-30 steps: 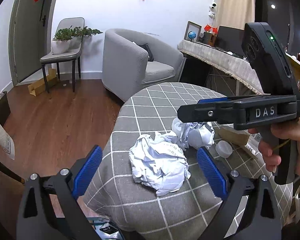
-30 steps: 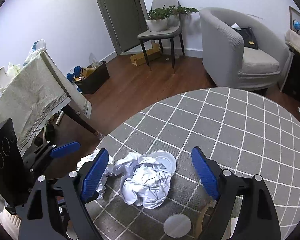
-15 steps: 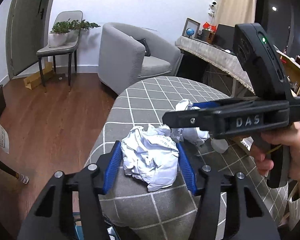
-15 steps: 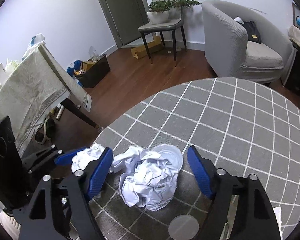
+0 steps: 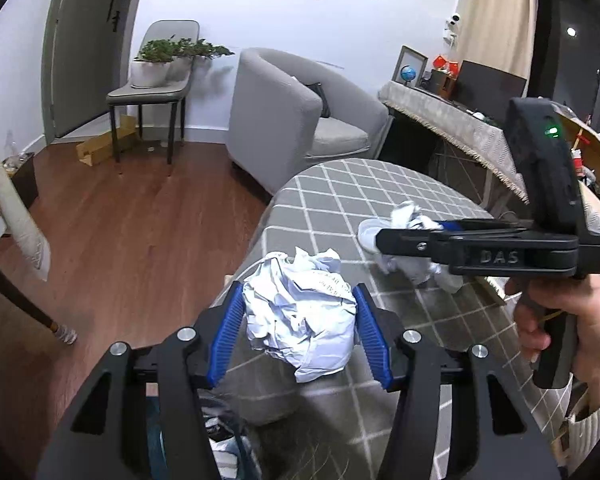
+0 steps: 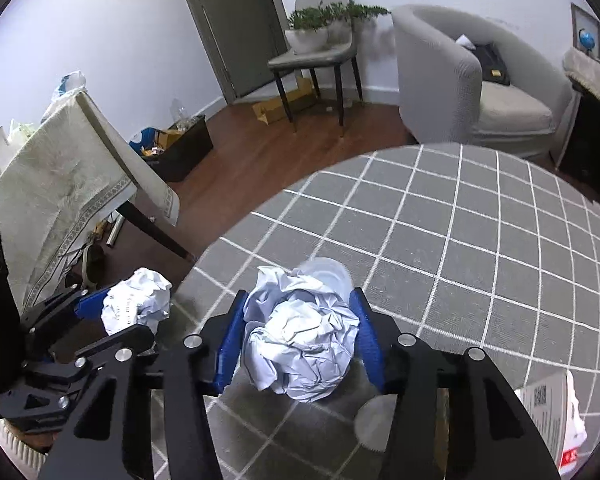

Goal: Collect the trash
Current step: 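Grasp the second crumpled foil ball with the right tool while the left tool lifts its ball, then carry both foil balls over the teal bin and open both tools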

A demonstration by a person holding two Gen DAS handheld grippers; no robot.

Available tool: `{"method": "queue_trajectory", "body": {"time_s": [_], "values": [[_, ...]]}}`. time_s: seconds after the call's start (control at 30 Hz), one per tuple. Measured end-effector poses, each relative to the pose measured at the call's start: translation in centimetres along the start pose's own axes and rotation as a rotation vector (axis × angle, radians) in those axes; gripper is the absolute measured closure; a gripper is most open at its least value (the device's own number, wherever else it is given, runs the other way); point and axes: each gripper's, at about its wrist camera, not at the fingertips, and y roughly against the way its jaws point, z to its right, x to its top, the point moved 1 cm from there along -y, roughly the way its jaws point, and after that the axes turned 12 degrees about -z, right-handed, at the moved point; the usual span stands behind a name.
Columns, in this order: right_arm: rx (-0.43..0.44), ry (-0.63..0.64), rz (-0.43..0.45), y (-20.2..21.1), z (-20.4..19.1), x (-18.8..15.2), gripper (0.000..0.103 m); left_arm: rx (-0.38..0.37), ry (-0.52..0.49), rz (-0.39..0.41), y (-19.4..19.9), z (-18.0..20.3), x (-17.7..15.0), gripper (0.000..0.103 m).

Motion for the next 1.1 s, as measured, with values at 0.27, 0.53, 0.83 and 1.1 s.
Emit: {"method": "queue_trajectory", "body": {"time_s": [0.27,0.53,0.83,1.1], "values": [[-0.03,0.038,0.023,1.3,-2.2,-2.0,0.053,0.036,0.018,0.004,2.6,-0.4,-1.7,0.045],[0.004,0.045,0.077,3.2,-4.9,-4.0,0.053,0.077,0.017,-0.029,4.0,-1.0,-4.2,0.045],[0.021,0.094,0.067,2.9,-9.0,-6.1,0.053,0.127,0.047,-0.097,4.7,-3.0,-7.3,0.045],[0.064,0.1,0.075,2.6,-11.2,-6.5,0.053,0.173,0.069,-0.168,4.5,-5.1,-9.9,0.045]]}}
